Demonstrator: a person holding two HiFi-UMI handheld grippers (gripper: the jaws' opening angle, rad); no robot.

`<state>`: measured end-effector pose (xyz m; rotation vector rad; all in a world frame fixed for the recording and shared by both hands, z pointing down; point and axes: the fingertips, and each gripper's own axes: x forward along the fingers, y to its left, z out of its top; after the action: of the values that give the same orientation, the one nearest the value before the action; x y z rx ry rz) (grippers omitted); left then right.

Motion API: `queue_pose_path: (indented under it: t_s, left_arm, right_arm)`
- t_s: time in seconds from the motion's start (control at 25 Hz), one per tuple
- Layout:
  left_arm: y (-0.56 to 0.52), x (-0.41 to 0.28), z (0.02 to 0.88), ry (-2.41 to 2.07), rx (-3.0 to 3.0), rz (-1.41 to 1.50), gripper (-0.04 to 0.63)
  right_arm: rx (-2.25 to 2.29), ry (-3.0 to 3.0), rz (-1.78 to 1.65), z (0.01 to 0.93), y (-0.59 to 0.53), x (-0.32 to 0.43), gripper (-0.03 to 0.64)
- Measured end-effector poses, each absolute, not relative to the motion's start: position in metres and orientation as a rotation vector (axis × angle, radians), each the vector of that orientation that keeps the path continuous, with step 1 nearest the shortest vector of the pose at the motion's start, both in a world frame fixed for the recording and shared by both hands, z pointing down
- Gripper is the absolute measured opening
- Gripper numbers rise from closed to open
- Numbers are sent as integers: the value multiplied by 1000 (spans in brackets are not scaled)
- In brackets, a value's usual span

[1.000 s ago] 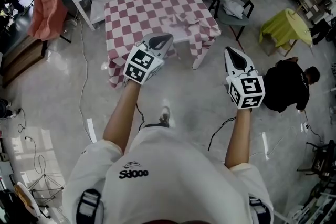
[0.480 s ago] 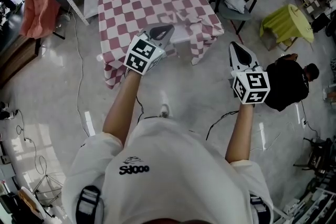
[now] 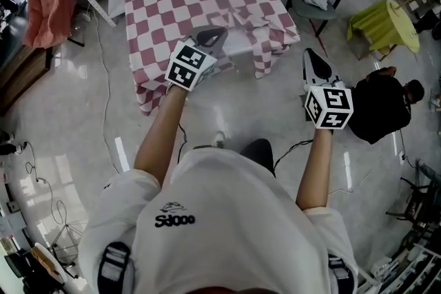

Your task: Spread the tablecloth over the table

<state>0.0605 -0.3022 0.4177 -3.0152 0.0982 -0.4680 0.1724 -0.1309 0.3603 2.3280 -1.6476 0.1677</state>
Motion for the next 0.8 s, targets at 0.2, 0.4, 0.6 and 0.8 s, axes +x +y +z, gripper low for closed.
queue_pose_path:
  t_s: [0.2,0.4,0.6,0.8]
  left_arm:
    - [-309,89,447,88,-3015,-571,133]
    - [-325,115,472,112,-3113,-639,155]
    - [-341,155,504,179,-3213,-740,210]
    - [-353,187,533,288,-3299,-793,233]
  right_arm:
    - [2324,-1657,240,386,-144,211,31]
    - [2249,-1718,356,422,-173,245,110]
    - [2122,-1781,476,468,-196,294,172]
    - [2035,-1827,609,520,-212,329,184]
